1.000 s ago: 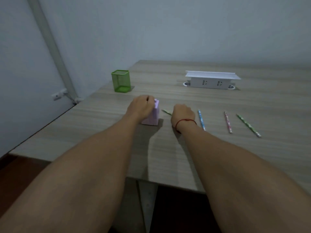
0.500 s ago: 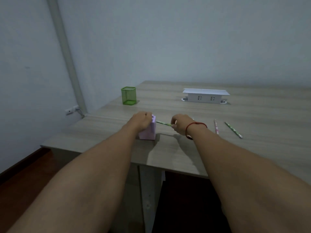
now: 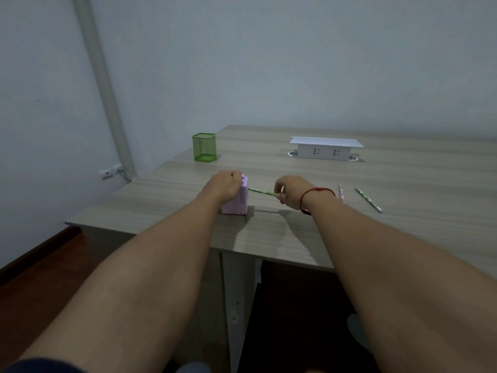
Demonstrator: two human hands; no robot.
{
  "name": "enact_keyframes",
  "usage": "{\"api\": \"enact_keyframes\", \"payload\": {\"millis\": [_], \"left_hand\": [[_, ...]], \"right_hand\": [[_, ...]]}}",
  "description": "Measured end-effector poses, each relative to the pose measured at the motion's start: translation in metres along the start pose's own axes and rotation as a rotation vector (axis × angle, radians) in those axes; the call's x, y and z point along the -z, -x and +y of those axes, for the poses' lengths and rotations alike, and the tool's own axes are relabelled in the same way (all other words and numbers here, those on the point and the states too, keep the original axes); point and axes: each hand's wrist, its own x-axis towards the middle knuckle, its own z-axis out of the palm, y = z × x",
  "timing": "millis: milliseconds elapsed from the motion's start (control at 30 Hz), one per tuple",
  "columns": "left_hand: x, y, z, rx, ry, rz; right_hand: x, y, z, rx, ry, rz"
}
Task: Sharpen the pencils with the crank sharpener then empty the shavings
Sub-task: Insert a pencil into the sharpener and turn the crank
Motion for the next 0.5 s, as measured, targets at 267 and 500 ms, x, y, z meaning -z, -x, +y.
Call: {"api": "enact_keyframes", "payload": {"millis": [267,500], "left_hand": [[-0.004,-0.001,-0.003,0.012,-0.009,0.034],[-0.004,0.003,-0.003,-0.005,0.01,0.041]], "right_hand": [[-0.008,-0.001,-0.001,0.013,0.023,0.012],[-0.009,-0.006,-0.014,0.043,0.046,0.079]]}}
